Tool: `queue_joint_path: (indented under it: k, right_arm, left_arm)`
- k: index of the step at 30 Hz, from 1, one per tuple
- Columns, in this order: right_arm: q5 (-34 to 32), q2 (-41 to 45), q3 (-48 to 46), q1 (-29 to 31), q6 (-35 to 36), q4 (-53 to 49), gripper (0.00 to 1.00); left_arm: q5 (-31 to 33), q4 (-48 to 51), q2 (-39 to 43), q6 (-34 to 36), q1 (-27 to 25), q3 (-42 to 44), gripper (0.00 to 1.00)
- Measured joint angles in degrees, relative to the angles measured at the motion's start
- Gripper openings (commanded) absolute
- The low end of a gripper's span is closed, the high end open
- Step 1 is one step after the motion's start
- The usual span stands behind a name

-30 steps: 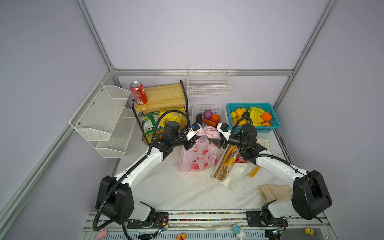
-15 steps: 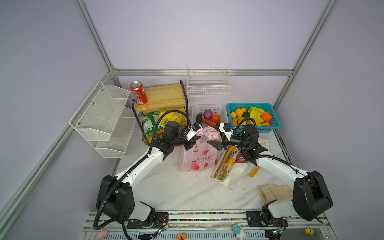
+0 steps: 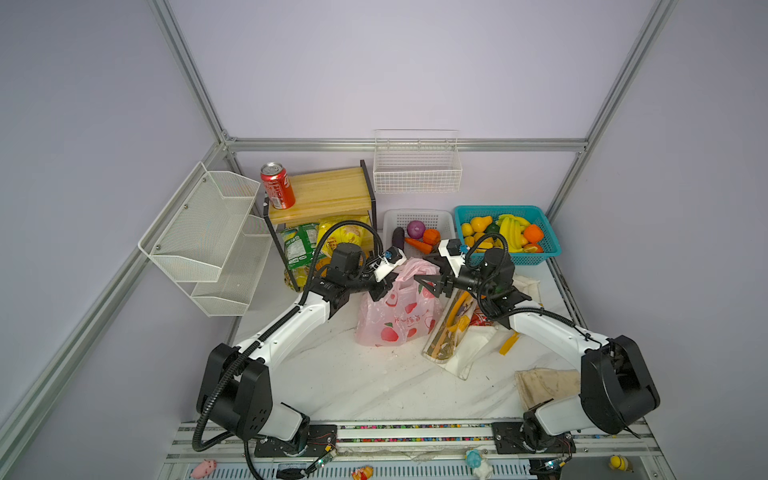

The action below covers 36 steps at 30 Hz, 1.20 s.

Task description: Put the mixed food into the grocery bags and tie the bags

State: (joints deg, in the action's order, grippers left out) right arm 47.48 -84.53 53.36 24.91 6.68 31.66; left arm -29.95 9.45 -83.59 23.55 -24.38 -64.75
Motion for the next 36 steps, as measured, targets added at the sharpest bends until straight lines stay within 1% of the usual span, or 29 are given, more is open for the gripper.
queue_joint_path:
  k: [3,5,6,8,9,11,14,17,18,22,26,29,33,36]
  right_arm:
    - [0.4,-1.2,0.9,0.0,0.1,-0.7,0.50]
    - [0.9,-1.6,1.3,0.0,0.0,-0.9,0.46]
    - [1.0,-1.6,1.5,0.0,0.2,-0.9,0.40]
    - [1.2,-1.7,1.6,0.0,0.3,-1.1,0.30]
    - [1.2,-1.7,1.6,-0.1,0.5,-1.1,0.26]
    - [1.4,-1.7,1.6,-0.2,1.0,-1.3,0.20]
    - [1.3,-1.7,1.6,-0.4,1.6,-1.5,0.15]
    - [1.1,-1.7,1.6,-0.5,2.4,-2.4,0.12]
    - [1.1,-1.7,1.6,-0.5,2.9,-3.0,0.11]
    - [1.3,-1.7,2.0,-0.5,4.5,-5.3,0.10]
    - [1.4,-1.7,2.4,-0.5,5.4,-6.6,0.10]
    - [1.4,-1.8,2.4,-0.5,5.7,-7.3,0.10]
    - [1.4,-1.9,2.6,-0.5,5.9,-7.9,0.10]
    - [1.5,-2.2,3.1,-0.5,6.0,-8.3,0.10]
  left_arm:
    - [0.0,0.0,0.0,0.0,0.0,0.0,0.00]
    - [0.0,0.0,0.0,0.0,0.0,0.0,0.00]
    - [0.0,0.0,0.0,0.0,0.0,0.0,0.00]
    - [0.1,0.0,0.0,0.0,0.0,0.0,0.04]
    - [0.1,0.0,0.0,0.0,0.0,0.0,0.08]
    - [0.1,-0.1,0.0,0.1,0.0,0.0,0.20]
    - [0.1,-1.2,0.1,-0.5,0.0,0.2,0.37]
    - [0.3,-3.2,1.9,-0.6,0.0,1.9,0.56]
    - [0.4,-4.0,3.0,-0.8,0.0,2.6,0.60]
    - [0.3,-7.4,6.8,-0.5,0.0,3.8,0.70]
    - [-2.1,-10.7,8.6,-0.5,0.0,3.7,0.75]
    - [-4.5,-11.0,8.4,-0.1,-0.3,3.6,0.77]
    - [-7.3,-10.5,7.3,0.7,-1.5,2.9,0.76]
    - [-8.0,-10.1,5.6,1.1,-2.5,0.6,0.75]
